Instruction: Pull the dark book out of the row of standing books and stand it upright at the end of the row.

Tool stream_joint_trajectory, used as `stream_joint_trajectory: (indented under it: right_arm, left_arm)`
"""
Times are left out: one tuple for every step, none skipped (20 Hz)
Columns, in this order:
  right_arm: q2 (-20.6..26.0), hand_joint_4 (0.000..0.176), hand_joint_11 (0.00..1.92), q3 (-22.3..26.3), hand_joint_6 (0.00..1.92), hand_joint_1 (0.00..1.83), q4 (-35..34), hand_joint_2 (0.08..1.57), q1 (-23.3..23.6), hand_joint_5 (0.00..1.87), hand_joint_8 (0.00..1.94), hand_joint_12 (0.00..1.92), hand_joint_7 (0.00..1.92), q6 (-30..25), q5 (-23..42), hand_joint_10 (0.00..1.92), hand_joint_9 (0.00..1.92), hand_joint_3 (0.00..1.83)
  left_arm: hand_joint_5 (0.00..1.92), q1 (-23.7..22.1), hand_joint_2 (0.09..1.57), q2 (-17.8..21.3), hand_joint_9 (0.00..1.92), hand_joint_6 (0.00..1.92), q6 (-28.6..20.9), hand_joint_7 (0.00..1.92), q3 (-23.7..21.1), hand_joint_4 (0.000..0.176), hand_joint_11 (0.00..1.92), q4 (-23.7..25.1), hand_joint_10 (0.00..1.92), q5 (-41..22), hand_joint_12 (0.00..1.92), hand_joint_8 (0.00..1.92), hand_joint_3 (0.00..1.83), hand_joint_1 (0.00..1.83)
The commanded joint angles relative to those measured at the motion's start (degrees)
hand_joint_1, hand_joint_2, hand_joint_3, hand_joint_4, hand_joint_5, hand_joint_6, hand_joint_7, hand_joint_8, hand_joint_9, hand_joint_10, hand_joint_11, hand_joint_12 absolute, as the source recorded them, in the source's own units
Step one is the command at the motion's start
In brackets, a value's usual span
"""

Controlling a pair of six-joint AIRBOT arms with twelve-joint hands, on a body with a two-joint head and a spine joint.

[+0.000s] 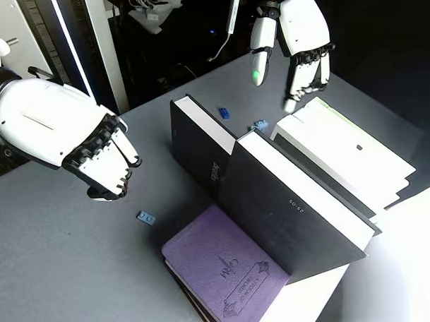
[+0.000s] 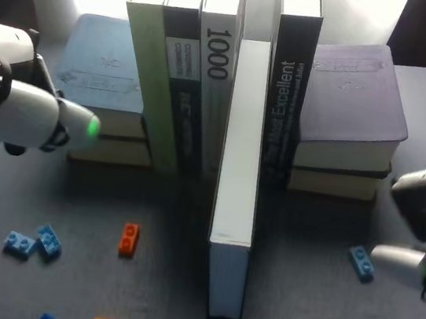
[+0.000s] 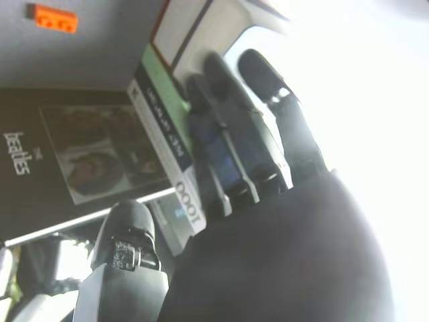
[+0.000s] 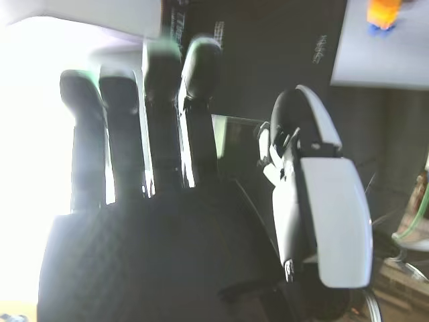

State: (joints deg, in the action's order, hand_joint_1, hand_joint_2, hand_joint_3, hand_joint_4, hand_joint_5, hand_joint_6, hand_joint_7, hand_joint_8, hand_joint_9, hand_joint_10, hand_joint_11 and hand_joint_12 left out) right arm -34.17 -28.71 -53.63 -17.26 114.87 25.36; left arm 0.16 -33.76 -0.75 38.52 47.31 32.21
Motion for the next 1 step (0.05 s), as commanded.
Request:
stream_joint_trajectory:
  right_arm:
    - [0.3, 0.0, 0.66, 0.1, 1.61, 0.12, 1.9, 1.25, 1.0, 0.71, 1.67, 1.92, 0.87, 0.7, 5.2, 1.92, 0.83, 0.01]
  left_arm:
    - [0.8, -0.6, 1.31, 0.6, 0.76, 0.87, 0.1, 0.96, 0.0, 0.0, 0.48, 2.3, 1.31, -2.8, 1.62, 0.84, 0.0, 0.14]
